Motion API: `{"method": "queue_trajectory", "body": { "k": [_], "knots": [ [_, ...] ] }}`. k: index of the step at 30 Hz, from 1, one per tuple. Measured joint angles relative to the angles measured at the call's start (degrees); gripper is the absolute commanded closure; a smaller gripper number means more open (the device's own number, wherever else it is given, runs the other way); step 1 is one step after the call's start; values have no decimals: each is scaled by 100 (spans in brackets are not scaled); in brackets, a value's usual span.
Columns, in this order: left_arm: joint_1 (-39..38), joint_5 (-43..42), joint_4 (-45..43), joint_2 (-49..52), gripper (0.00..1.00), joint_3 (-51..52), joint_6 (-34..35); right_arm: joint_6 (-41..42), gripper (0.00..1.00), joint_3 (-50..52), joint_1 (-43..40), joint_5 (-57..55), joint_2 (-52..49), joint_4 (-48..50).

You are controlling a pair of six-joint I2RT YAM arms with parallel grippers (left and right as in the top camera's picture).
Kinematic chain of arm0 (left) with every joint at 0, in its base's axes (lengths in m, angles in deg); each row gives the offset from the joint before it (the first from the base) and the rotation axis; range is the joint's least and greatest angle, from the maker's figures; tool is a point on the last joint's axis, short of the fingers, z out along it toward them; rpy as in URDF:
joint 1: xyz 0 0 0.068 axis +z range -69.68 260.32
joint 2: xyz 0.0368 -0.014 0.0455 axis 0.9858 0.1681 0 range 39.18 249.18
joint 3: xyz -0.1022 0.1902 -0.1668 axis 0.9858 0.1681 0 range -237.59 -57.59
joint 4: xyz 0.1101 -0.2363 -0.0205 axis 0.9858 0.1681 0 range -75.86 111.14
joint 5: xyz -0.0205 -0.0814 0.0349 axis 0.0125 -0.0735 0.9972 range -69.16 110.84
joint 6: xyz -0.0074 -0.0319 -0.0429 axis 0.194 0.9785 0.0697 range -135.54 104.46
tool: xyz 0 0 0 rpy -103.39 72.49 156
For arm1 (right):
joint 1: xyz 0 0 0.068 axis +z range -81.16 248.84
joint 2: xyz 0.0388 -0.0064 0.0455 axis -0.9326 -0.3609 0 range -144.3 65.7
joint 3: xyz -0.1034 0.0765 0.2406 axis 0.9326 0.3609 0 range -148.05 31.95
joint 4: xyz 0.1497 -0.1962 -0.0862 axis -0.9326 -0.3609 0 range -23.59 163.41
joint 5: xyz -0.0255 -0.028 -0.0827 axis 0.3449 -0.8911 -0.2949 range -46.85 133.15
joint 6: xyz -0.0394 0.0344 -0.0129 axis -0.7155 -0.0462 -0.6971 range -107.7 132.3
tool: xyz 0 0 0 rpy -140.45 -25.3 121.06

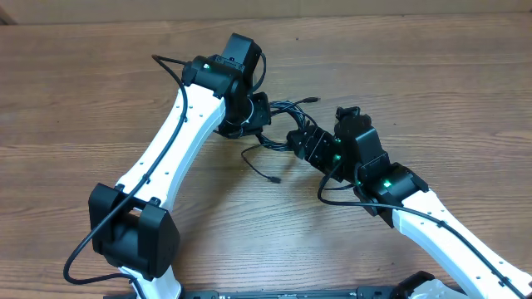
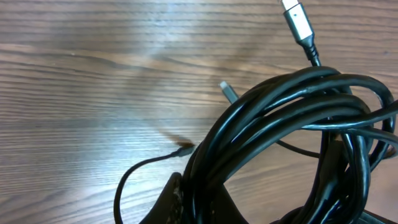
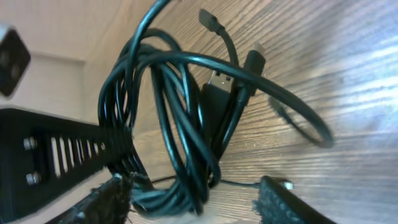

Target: Untangle cables

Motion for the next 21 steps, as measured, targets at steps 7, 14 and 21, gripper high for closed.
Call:
{"method": "queue_trajectory", "body": {
  "k": [7, 14, 21],
  "knots": [
    [0, -376, -4, 0, 96, 0, 0, 437, 66, 0, 0, -20, -81, -9],
    [-11, -422, -4, 0, 96, 0, -129, 544, 96, -7, 0, -42, -168, 98],
    [28, -354, -98, 0, 95, 0, -503, 46, 96, -7, -52, 258, -181, 415]
  ]
}}
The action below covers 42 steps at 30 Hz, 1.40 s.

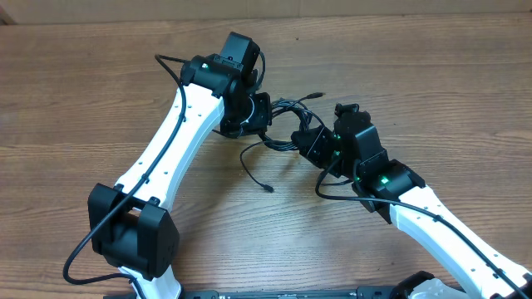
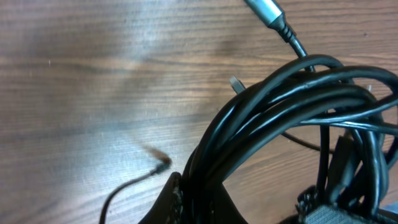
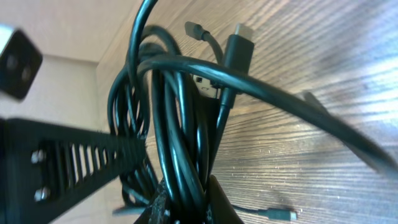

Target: Untangle cables

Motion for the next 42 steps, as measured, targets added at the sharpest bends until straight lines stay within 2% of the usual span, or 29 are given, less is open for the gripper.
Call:
{"method": "queue_trajectory", "body": {
  "k": [7, 13, 19, 28, 34, 42],
  "knots": [
    [11, 96, -321, 0, 83, 0, -715, -1344, 96, 0, -101, 682, 0, 103],
    [9, 214, -452, 0, 75, 0, -931, -2358, 96, 0, -136, 1515, 0, 98],
    [-55, 199, -557, 0, 62, 0, -1425, -2728, 96, 0, -267, 2013, 0, -190],
    [-63, 33, -553, 0, 50, 0, -3143, -2986, 96, 0, -813, 3220, -7, -317],
    [-24, -562, -385, 0, 56, 0, -4190, -3010, 96, 0, -1080, 3971, -7, -348],
    [-24, -973, -280, 0, 58, 96, -4837, -3185, 96, 0, -1335, 4756, -7, -337]
  ]
}}
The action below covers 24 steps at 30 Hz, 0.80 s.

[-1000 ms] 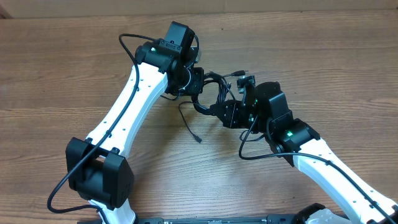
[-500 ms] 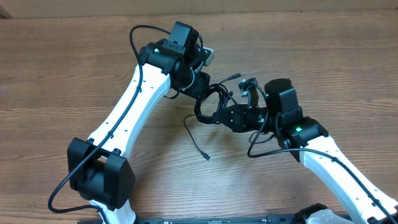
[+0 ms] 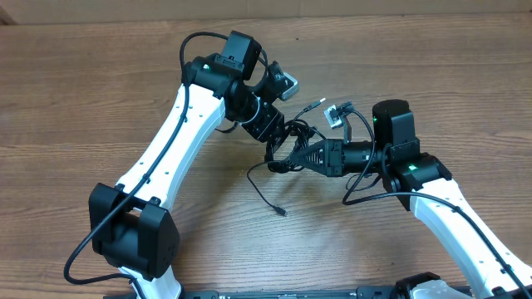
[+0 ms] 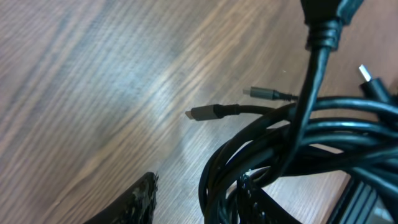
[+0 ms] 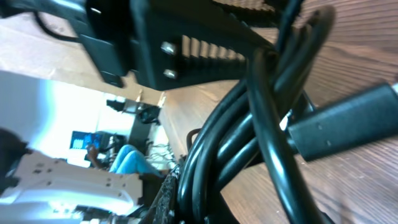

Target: Untangle cables

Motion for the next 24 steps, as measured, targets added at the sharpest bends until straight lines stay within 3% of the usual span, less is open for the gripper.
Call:
{"method": "queue_trajectory", "body": {
  "k": [3, 7, 8, 18, 24],
  "knots": [
    [0, -234, -7, 0, 66, 160, -181, -52, 96, 0, -31, 234, 0, 72],
    [0, -542, 7, 0, 94, 339, -389, -96, 96, 0, -31, 389, 0, 122],
    [0, -616, 15, 0, 96, 363, -439, -103, 96, 0, -31, 393, 0, 129],
    [131, -476, -17, 0, 96, 380, -522, -177, 96, -2, -26, -236, 0, -387],
    [452, -671, -177, 0, 96, 400, 186, -210, 91, -9, 7, -1635, 0, -793]
  ]
}}
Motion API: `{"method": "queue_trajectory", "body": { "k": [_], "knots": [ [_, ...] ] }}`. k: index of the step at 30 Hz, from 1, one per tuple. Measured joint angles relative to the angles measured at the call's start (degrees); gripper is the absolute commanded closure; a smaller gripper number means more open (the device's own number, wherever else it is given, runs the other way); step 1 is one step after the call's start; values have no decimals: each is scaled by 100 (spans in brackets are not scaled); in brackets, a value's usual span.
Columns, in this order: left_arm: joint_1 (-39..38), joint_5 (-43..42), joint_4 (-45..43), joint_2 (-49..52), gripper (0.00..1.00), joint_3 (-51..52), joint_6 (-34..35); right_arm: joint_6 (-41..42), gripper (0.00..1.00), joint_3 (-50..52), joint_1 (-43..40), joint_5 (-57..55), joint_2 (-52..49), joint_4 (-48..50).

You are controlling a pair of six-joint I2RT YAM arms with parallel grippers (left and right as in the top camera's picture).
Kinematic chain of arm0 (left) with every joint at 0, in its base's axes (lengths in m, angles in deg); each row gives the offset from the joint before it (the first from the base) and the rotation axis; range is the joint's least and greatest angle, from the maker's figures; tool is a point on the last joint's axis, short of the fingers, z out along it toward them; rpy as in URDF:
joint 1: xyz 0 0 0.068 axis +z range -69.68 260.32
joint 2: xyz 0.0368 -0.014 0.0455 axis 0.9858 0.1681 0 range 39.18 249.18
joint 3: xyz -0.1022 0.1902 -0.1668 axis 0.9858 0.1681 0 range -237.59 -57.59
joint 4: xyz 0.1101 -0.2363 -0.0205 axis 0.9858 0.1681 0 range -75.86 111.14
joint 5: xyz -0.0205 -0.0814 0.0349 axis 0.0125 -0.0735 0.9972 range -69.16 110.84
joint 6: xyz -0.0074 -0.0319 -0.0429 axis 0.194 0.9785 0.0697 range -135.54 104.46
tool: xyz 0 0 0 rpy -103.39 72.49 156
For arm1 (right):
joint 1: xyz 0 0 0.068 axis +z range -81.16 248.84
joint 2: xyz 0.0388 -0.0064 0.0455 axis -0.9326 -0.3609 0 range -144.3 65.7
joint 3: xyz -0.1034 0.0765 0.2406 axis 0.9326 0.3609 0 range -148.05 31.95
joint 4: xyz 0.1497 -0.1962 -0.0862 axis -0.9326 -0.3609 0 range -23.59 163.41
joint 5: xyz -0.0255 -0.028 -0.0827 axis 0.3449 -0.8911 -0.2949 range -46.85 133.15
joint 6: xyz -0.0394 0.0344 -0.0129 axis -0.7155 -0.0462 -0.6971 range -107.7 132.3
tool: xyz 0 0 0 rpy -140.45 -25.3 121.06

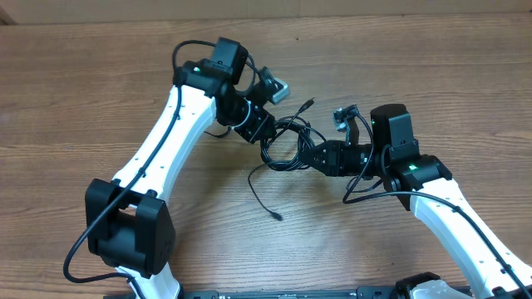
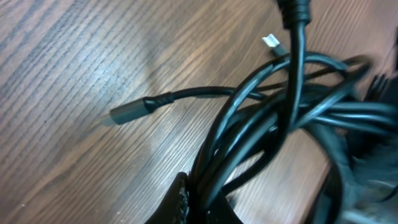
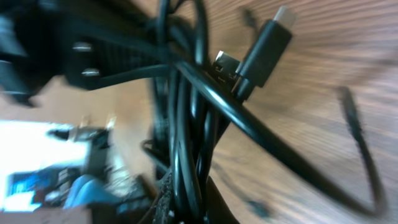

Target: Untangle cables

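A tangle of black cables [image 1: 287, 141] hangs between my two grippers above the wooden table [image 1: 100, 100]. My left gripper [image 1: 259, 131] is shut on the bundle's left side; in its wrist view the strands [image 2: 261, 118] run out from between the closed fingers [image 2: 181, 199]. My right gripper [image 1: 319, 156] is shut on the right side, its fingers [image 3: 166, 196] pinching several strands [image 3: 186, 124]. A thin loose end [image 1: 264, 195] trails onto the table. Plugs stick out: a grey one [image 2: 127, 113] and a black USB one [image 3: 267, 46].
The right arm's own cable [image 1: 366, 195] loops beside its wrist. A small plug end [image 1: 307, 104] points toward the table's back. Bare wood lies left of the left arm and along the front edge.
My left gripper, whose fingers stood apart around the strands, is now shut on them and sits slightly further left. My right gripper has drawn back to the right, and the bundle spans the gap.
At first my left gripper was shut on the bundle while the right stood open around it. Then the right was shut on the strands. Later the right wrist lay turned sideways and the left fingers were apart. Now both grip the bundle, spread wider.
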Motion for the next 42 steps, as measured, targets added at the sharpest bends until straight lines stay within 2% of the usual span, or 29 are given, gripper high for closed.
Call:
{"method": "queue_trajectory", "body": {
  "k": [4, 7, 18, 22, 33, 37, 42],
  "knots": [
    [319, -293, -162, 0, 96, 20, 433, -7, 81, -11, -7, -544, 0, -94],
    [619, -411, -275, 0, 96, 20, 662, 9, 68, -13, -11, -758, 0, -114],
    [649, -382, -402, 0, 96, 20, 1311, -31, 48, -13, -11, -850, 33, -122],
    [640, -105, -413, 0, 96, 20, 1834, 50, 44, -13, -11, -560, 247, -109],
    [584, 267, -428, 0, 96, 20, 3622, 1377, 39, -24, -11, -317, 463, 686],
    [415, 452, -463, 0, 96, 20, 3882, 1615, 39, -28, 28, -354, 463, 1191],
    [216, 616, -466, 0, 96, 20, 3897, 1788, 41, -28, 236, -686, 463, 1300]
  ]
}}
